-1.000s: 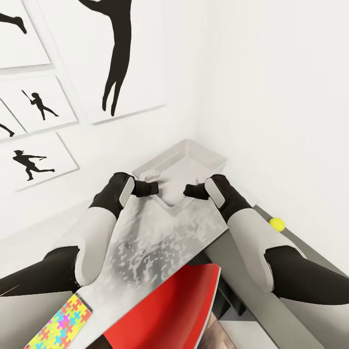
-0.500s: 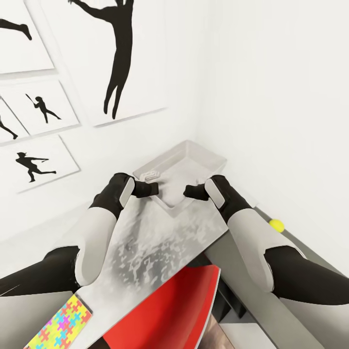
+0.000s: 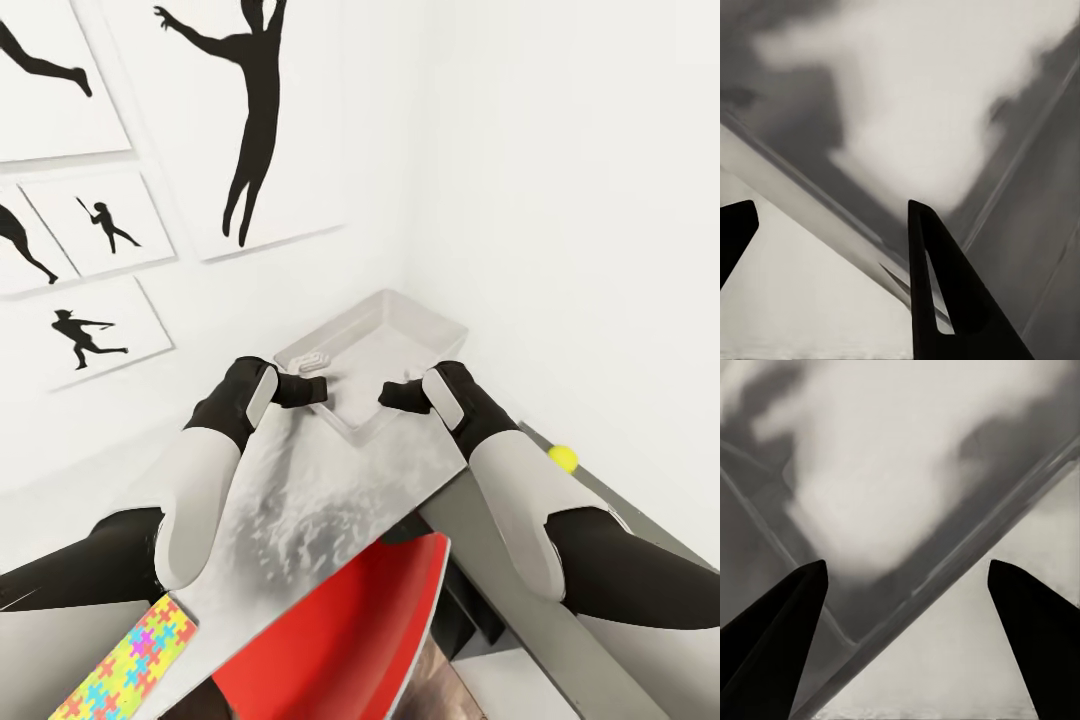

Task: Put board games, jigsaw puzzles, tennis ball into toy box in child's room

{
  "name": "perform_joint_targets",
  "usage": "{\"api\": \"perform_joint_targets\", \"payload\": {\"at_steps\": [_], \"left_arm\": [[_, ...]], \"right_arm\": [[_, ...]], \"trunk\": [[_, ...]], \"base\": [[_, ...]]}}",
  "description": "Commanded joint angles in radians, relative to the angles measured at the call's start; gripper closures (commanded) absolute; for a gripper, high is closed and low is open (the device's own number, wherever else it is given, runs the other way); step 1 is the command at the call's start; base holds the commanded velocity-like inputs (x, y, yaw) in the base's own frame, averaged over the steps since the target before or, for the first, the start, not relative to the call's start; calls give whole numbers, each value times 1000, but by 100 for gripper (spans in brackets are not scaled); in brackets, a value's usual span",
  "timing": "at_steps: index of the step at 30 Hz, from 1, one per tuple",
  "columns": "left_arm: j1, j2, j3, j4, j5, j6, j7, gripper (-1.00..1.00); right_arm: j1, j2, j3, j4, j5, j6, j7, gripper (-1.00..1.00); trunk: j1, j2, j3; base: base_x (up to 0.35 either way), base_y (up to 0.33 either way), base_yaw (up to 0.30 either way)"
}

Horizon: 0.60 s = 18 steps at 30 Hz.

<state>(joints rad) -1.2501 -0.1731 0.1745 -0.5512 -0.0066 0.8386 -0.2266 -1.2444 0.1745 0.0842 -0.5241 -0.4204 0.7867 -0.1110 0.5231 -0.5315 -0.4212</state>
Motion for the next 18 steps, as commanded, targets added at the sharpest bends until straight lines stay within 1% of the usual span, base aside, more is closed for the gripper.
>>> {"api": "perform_joint_targets", "payload": {"at_steps": [1,18], "left_arm": [[0,-1,2,0,-39,2,-2,100],[0,-1,2,0,-39,2,-4,100]], "right_arm": [[-1,0,3,-14,-21,2,-9,100],[-1,0,4,-14,-20,2,-9,100]], "trunk": [[0,-2,-1],[0,-2,-1]], "base": [[-304,0,0],[-320,0,0]]}}
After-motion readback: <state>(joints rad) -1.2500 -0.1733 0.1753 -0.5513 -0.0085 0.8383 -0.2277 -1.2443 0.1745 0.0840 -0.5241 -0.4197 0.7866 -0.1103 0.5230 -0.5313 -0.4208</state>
